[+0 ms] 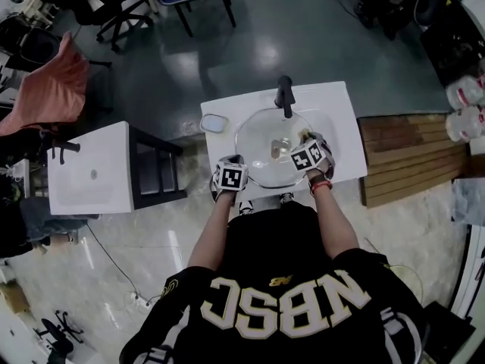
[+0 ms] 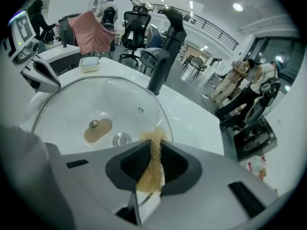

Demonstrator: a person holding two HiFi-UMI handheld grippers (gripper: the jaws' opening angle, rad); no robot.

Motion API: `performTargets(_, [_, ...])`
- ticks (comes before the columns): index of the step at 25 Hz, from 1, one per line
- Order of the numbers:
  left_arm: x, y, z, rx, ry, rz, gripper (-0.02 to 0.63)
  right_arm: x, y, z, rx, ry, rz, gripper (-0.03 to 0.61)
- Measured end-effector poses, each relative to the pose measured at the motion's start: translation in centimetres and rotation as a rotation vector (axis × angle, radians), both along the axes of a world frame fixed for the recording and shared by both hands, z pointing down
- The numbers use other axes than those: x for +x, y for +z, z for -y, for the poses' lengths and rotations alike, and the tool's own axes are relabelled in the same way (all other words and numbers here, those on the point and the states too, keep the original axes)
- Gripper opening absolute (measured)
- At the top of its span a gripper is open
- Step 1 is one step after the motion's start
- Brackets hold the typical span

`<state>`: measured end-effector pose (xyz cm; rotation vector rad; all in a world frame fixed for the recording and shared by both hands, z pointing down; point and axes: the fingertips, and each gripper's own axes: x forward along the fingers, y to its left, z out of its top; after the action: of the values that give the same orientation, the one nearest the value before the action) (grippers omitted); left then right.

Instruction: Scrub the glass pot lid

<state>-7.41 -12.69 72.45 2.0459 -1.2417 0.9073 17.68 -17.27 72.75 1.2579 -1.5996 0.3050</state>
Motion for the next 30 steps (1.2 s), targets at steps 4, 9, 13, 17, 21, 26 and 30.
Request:
performTargets(4, [0.3,0.1,-0.1,0.0,0.013,-0.019,0.014,-0.3,0.2,-2.6,-0.122,-0.031,0.055,0.055])
performTargets(9, [0.2,0.3,0.1,0.003,0.022,-0.036,0.015,-2.0,0.5,-5.0,-0.202,-0.107,0.106,0.057])
performTargets(13, [0.2,0.3,-0.1,-0.004,0.038,-0.035,0.014,-4.5,1.1,-7.2,-0.289,-0.199,0.11,0.058])
performTargets(17, [0.2,0.1,-0.1,0.002,0.062,-0.032,0.014,-7.0,1.3,-9.6,-0.37,-0.275,0.143,0.057])
performTargets(21, [0.4,0.2,-0.2,-0.006,0.06,-0.061,0.014,-9.0,1.4,-11.1,-0.408,-0.356,0.157,0.055])
performTargets(26, [0.4,0.3,-0.1,-0.012,0.06,-0.076,0.015,-11.8,1.6,-12.5,-0.46,-0.468,0.184,0.054])
performTargets(30, [0.7,0.1,-0.3,-0.025,0.061,-0.094,0.015,-14.6,1.6,-13.5,-0.513,-0.559,0.212,0.054])
